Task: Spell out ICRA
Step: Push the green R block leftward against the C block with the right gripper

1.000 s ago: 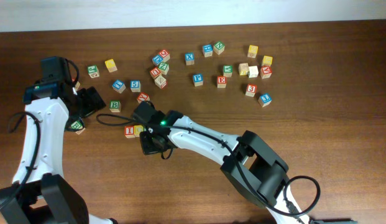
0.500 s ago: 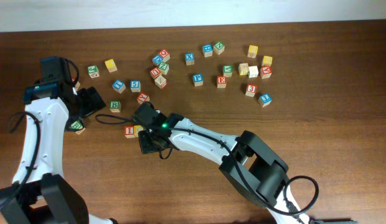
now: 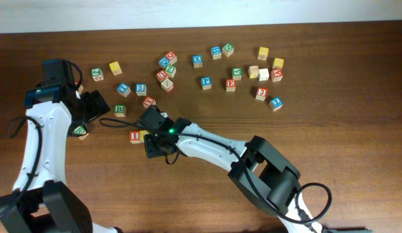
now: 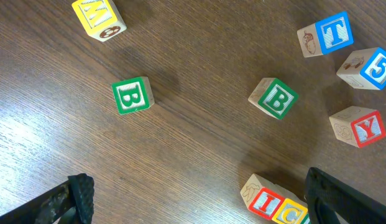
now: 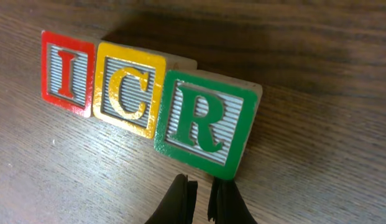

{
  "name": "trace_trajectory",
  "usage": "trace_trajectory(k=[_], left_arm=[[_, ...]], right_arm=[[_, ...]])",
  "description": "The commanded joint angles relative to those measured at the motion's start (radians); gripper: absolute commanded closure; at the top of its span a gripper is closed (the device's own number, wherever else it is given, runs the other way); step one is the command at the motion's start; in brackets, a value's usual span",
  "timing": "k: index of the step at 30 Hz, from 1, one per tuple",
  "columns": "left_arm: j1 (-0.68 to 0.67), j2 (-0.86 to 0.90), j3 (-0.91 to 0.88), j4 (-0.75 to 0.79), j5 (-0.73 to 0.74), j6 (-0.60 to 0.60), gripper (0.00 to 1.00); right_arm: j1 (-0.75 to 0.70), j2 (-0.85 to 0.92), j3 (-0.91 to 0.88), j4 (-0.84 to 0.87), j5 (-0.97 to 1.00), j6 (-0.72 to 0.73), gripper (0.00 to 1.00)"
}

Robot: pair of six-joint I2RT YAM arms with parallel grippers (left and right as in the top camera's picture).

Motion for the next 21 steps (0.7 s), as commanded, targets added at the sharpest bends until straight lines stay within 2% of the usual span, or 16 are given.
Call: trace_trajectory(k=[1, 21], left_arm=[[0.003, -0.003, 0.002, -0.001, 0.007, -0.006, 0.01], [0.003, -0.003, 0.002, -0.001, 0.007, -0.006, 0.01]], right_arm=[[0.008, 0.014, -0.012, 0.013, 0.024, 0.001, 0.95], [0.008, 0.014, -0.012, 0.042, 0.024, 0.001, 0.95]])
